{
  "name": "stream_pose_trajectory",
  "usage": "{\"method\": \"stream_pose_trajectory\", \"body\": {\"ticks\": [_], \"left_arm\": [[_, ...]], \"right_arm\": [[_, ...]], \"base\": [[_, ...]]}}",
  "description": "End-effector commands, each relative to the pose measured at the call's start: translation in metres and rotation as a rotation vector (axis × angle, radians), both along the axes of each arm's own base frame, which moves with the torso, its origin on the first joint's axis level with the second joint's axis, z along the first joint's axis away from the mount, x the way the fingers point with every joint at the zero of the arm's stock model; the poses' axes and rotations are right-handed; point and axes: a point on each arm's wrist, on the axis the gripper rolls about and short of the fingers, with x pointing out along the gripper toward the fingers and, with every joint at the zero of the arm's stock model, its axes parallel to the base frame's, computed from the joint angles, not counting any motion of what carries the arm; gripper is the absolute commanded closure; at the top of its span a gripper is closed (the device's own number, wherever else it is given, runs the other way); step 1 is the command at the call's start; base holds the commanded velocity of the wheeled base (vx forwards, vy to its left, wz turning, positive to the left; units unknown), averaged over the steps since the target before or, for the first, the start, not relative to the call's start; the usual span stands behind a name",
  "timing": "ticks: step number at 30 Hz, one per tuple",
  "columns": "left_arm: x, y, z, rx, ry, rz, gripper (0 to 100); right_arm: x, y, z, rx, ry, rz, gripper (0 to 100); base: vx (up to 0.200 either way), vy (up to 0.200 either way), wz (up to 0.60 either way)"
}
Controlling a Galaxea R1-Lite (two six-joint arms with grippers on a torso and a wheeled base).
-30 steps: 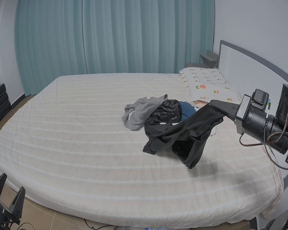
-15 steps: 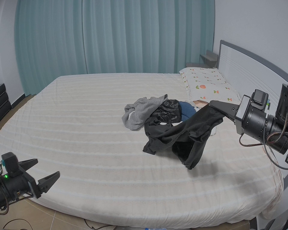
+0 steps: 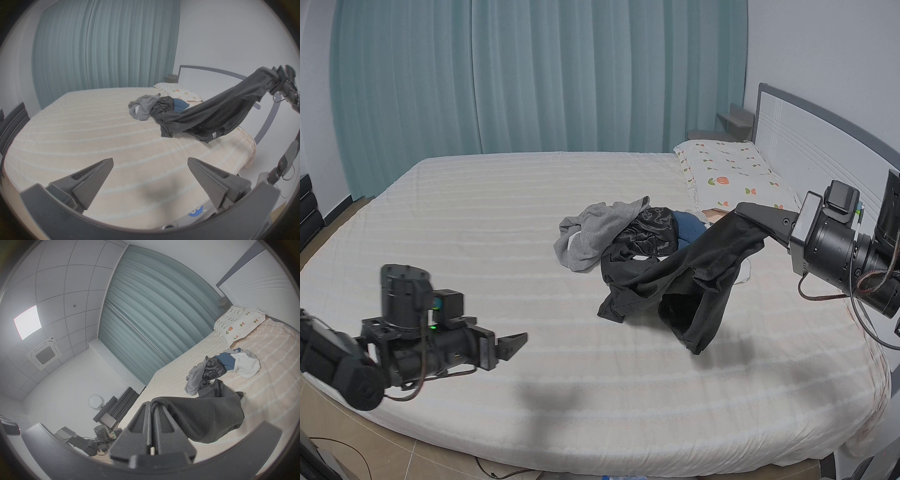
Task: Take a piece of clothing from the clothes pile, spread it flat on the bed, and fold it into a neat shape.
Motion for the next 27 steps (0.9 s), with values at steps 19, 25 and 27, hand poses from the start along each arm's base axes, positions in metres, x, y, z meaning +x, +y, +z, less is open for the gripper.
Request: {"method": "stream_pose_trajectory", "body": {"ticks": [19,25,27], "left_arm": [[0.138,-0.143,-0.121,-0.074,0.042,-0.089,0],[0.154,-0.160,-0.126,-0.151,0.045,-0.104,0],[0.159,-0.167,-0.126,-0.161,0.048,-0.124,0]], "right_arm": [[0.001,0.005,0.011,0.020,-0.032,0.015,100],[-0.002,0.007,0.012,0.019,-0.038,0.020,100],[-0.003,0.007,0.013,0.022,-0.042,0.020,100]], "base": [[0.000,0.000,0.00],[0.000,0.000,0.00],[0.000,0.000,0.00]]}}
